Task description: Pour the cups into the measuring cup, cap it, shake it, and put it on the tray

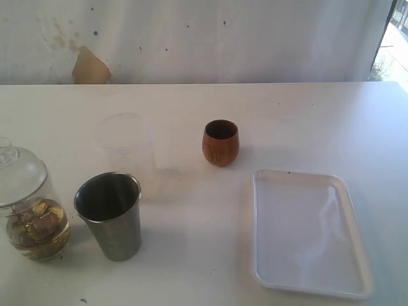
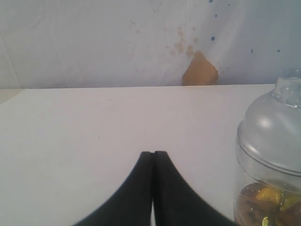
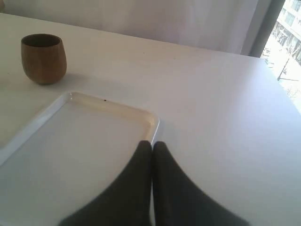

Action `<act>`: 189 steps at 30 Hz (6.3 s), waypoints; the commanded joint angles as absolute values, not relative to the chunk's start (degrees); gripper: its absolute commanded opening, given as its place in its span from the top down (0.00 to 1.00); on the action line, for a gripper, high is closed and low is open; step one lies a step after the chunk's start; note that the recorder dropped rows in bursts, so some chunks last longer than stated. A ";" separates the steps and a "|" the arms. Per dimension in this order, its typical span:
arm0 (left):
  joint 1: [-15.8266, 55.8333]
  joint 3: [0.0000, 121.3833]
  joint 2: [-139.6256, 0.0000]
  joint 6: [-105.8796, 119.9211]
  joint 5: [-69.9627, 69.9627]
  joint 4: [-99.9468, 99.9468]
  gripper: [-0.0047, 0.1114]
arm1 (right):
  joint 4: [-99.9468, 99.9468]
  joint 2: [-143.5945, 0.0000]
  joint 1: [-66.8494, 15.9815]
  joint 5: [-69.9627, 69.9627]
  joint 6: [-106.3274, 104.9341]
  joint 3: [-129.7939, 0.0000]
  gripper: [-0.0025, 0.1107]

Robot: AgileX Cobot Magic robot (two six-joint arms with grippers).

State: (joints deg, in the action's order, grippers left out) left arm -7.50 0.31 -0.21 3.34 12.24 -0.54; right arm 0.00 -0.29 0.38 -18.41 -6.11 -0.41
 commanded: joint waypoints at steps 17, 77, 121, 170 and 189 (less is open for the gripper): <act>-7.28 0.00 0.00 -27.26 -6.73 0.64 0.95 | 0.00 0.00 0.69 -17.95 -5.79 0.00 0.98; -7.28 0.00 -69.42 -19.12 -46.87 -37.77 0.06 | 0.00 0.00 0.69 -17.95 -6.67 0.00 0.98; -7.28 4.84 -94.86 -8.77 -69.44 -33.46 0.06 | 0.00 0.00 0.69 -17.95 -6.67 0.00 0.98; -7.28 10.99 -80.91 -13.19 -65.09 -27.81 0.96 | 0.00 0.00 0.69 -17.95 -6.67 0.00 0.98; 0.94 22.36 -71.08 -17.09 -47.58 -34.98 0.96 | 0.00 0.00 0.58 -17.95 -6.67 0.00 0.98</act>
State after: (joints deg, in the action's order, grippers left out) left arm 0.55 21.00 -74.99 -17.72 -43.22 -20.78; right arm 0.00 -0.29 0.38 -18.41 -6.62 -0.41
